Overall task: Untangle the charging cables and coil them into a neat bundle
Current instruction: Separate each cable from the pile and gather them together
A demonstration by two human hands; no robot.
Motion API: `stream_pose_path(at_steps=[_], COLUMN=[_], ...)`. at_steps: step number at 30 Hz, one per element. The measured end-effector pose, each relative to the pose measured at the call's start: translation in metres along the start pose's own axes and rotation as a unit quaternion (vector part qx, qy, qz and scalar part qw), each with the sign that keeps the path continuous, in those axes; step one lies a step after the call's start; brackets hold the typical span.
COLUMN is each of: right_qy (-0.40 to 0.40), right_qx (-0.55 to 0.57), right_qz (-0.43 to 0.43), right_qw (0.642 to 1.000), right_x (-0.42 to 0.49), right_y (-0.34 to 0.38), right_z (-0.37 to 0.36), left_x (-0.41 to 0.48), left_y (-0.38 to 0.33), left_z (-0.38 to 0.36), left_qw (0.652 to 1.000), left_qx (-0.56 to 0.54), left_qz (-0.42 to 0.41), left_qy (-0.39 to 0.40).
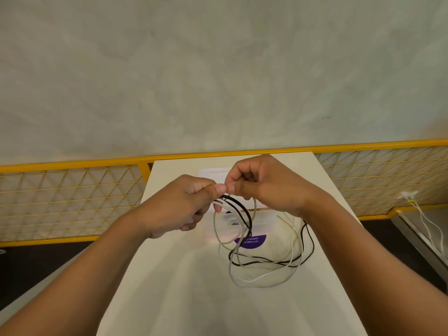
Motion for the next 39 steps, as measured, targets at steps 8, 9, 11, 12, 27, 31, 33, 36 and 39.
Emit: stream_pose_path(at_steps=[8, 9, 11, 12, 27, 31, 33, 36, 39], right_qy=[-0.022, -0.025, -0.029, -0.028, -0.106, -0.108, -0.111, -0.111, -0.120], right_qx=[0.079, 0.079, 0.075, 0.073, 0.087, 0.084, 0.084, 0.083, 0.072], right_qz=[-0.038, -0.044, -0.060, -0.066, -0.160, -0.163, -0.166, -0.169, -0.180], right_qw=[0.996, 0.996, 0.995, 0.995, 0.978, 0.977, 0.976, 0.976, 0.974], right_x=[-0.001, -0.001, -0.003, -0.004, -0.011, -0.011, -0.011, -0.011, -0.017], right_y=[-0.025, -0.032, -0.047, -0.054, -0.154, -0.164, -0.169, -0.175, -0.187], right_z=[0.018, 0.023, 0.029, 0.030, 0.050, 0.049, 0.051, 0.054, 0.058], left_x=[0.000, 0.001, 0.002, 0.002, 0.003, 0.005, 0.004, 0.001, -0.003], left_y=[-0.007, -0.007, -0.004, -0.003, 0.011, 0.016, 0.016, 0.016, 0.008], left_z=[0.008, 0.011, 0.015, 0.015, 0.019, 0.017, 0.017, 0.020, 0.025], left_qw=[0.999, 0.998, 0.998, 0.998, 0.992, 0.990, 0.990, 0.989, 0.988], left_qx=[-0.037, -0.045, -0.055, -0.058, -0.124, -0.142, -0.143, -0.149, -0.153], left_qz=[-0.032, -0.033, -0.031, -0.030, -0.009, -0.007, -0.010, -0.010, -0.014], left_qy=[-0.001, -0.008, -0.013, -0.011, -0.018, -0.014, -0.006, -0.005, -0.016])
Point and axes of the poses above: each hand's wrist, its own x-axis towards the middle knuckle, its own z-axis out of the back of the hand, y = z × x, the point moved 7 cm from there along x, towards the middle knuckle, and after that the axes turned 7 degrees about -y, right-handed, at the moved point
